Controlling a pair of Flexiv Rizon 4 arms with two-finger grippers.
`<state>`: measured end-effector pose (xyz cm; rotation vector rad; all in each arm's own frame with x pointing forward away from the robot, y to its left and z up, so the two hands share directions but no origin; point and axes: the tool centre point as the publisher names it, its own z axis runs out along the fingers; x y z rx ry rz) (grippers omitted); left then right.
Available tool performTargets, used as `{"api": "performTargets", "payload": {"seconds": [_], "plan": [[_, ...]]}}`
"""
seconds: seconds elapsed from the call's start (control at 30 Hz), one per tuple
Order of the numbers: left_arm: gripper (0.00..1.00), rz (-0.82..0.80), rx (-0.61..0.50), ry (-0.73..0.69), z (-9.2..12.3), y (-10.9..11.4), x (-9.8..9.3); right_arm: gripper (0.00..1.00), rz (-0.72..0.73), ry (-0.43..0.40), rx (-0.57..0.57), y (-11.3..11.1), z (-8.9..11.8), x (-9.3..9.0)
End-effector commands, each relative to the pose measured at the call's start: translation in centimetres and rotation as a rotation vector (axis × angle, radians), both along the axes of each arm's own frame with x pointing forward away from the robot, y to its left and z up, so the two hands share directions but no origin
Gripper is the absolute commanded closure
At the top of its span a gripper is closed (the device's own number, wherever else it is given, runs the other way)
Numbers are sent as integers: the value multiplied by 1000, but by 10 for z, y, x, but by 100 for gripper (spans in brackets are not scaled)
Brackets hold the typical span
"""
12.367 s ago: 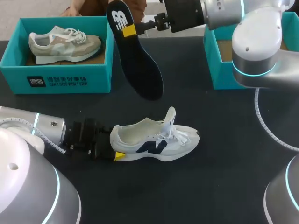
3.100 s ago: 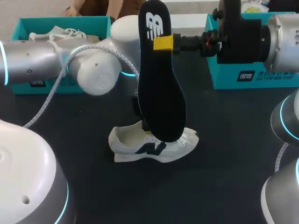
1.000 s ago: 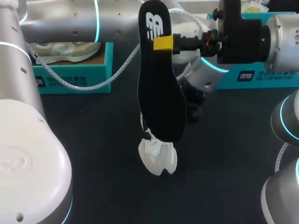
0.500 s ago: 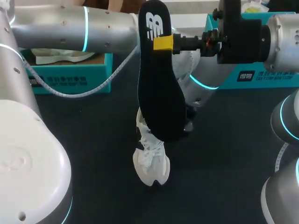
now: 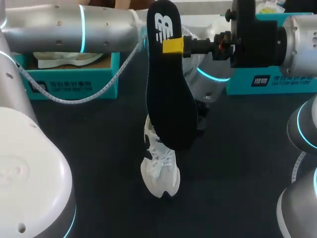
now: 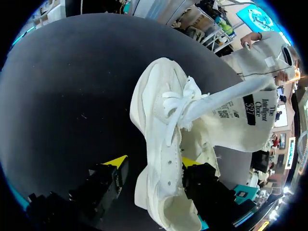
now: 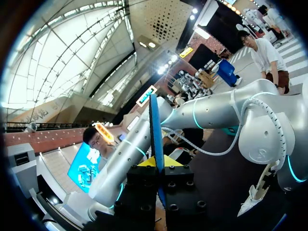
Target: Take the shoe out of the shoebox, open the shoe tongue, remove and reinsert the insole, then place the shoe into the shoebox
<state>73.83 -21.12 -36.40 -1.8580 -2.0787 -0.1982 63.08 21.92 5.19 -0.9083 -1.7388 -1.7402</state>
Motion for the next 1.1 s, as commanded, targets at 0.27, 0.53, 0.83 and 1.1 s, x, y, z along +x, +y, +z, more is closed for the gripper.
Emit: {"api": "performTargets", "payload": {"seconds": [0.27,0.53,0.83,1.1], "plan": [[0,54,-265,-28,72,9,17,100,-4,2,-1,5,-1,0],[0,88,-478,-99,131,33,29,100,-4,2,-1,5,-1,0],[0,70,-493,-98,138,37,30,100,-4,2,-1,5,-1,0],[0,70,-493,-98,138,37,30,100,-18,3,-3,1,-2,0]]}}
